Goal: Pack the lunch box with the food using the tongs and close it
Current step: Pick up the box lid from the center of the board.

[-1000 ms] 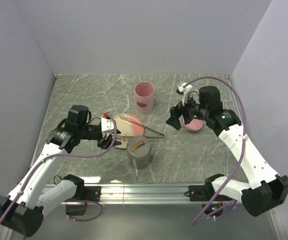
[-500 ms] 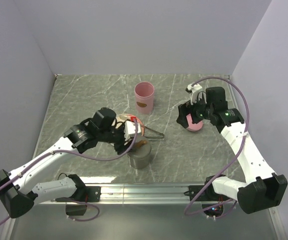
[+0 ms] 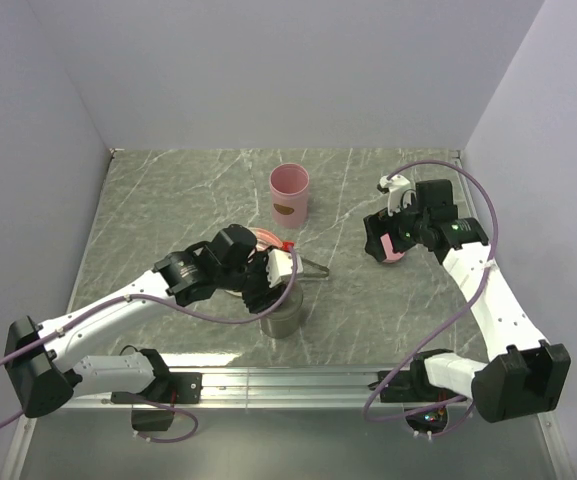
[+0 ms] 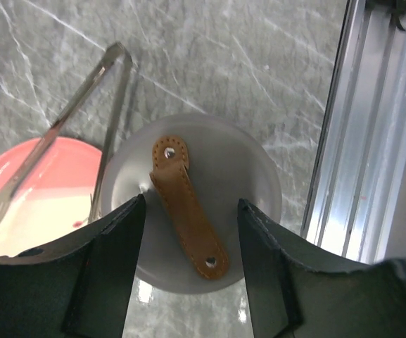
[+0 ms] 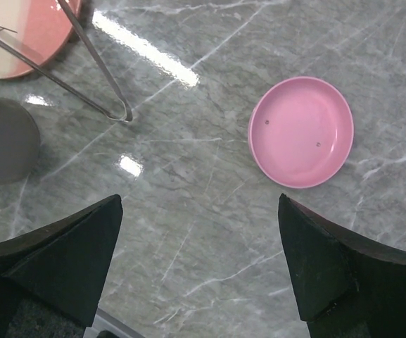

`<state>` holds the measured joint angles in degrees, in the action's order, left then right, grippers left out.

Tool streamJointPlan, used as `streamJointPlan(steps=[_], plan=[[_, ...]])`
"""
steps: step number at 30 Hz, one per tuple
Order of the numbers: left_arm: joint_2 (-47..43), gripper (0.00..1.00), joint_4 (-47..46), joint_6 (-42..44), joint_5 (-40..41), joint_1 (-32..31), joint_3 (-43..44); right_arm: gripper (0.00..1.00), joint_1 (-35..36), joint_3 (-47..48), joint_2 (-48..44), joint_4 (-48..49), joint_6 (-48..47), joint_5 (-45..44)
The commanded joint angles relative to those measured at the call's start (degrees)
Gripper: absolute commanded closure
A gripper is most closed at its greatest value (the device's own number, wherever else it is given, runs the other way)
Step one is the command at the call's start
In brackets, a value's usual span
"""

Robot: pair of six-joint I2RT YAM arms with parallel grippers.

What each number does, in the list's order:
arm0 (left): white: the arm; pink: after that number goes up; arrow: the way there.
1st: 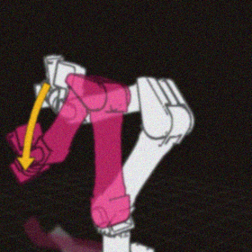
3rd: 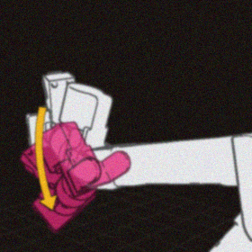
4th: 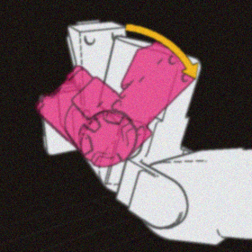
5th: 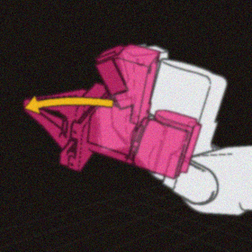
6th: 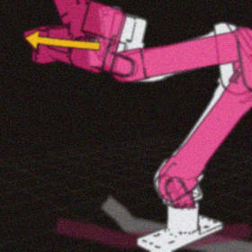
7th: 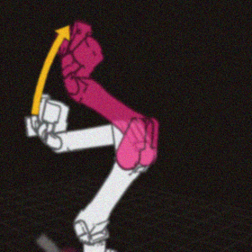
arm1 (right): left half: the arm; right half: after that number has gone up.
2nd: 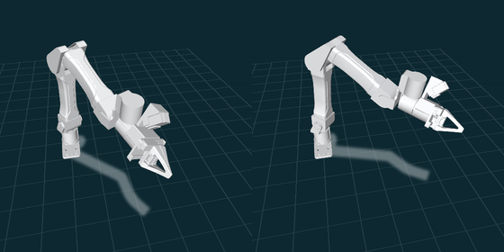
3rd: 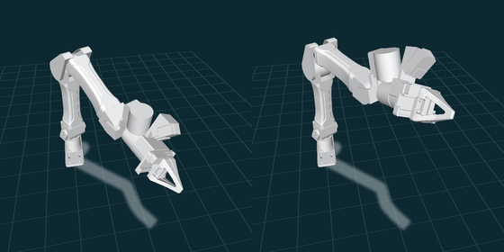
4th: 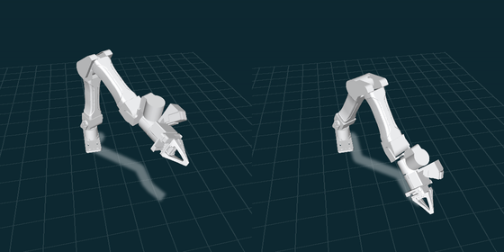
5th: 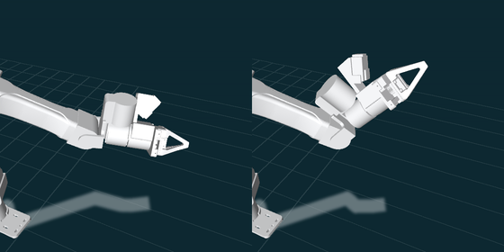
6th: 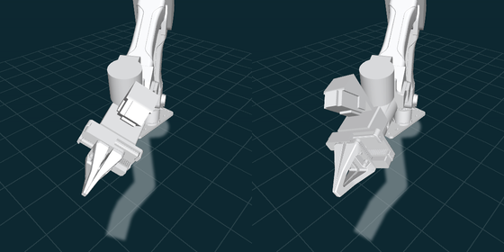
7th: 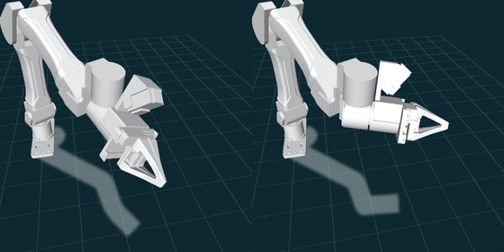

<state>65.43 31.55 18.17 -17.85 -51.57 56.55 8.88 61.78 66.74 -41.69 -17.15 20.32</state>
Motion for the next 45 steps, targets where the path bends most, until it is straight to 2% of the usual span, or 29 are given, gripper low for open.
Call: streamJointPlan(steps=[1, 11, 16, 19, 21, 24, 28, 34, 39, 45], plan=[[1.10, 0.39, -0.09, -1.39, 0.62, -0.37, -0.56, 0.02, -0.80, -0.08, 1.11, -0.41, -2.19, -0.10], [2.60, 0.37, 2.55, -0.95, -0.96, -1.69, 0.74, 0.02, -2.38, 2.03, 7.43, -4.71, -7.02, 1.83], [3.04, 0.31, 4.75, -0.24, -2.02, -1.43, 9.17, 0.04, -2.82, 2.73, 10.16, -4.98, -8.60, 1.40], [4.09, 0.28, 5.89, -1.64, -5.43, 0.06, 16.11, 0.09, -2.82, 3.08, 12.44, -4.54, -9.83, 0.78], [5.14, 0.28, 6.07, -3.31, -8.85, 1.99, 20.93, 0.11, -2.82, 3.52, 14.20, -4.19, -10.19, 0.08], [4.89, 0.25, 3.09, -11.02, -15.52, 7.00, 23.86, 0.13, -2.73, 3.87, 15.70, -2.26, -12.37, -1.68], [3.57, 0.23, -2.80, -20.87, -21.77, 13.50, 23.34, 0.15, -2.82, 4.84, 18.33, -0.15, -15.54, -3.97], [2.51, 0.21, -8.87, -27.56, -22.59, 20.10, 22.20, 0.18, -2.73, 4.40, 23.60, 1.52, -19.15, -4.84], [2.34, 0.22, -12.11, -31.35, -26.36, 25.29, 20.88, 0.21, -2.73, 3.52, 27.30, 1.35, -22.93, -3.71], [1.02, 0.22, -14.50, -33.46, -25.57, 27.31, 17.63, 0.32, -2.65, 3.96, 31.26, 1.26, -23.81, -2.92]])
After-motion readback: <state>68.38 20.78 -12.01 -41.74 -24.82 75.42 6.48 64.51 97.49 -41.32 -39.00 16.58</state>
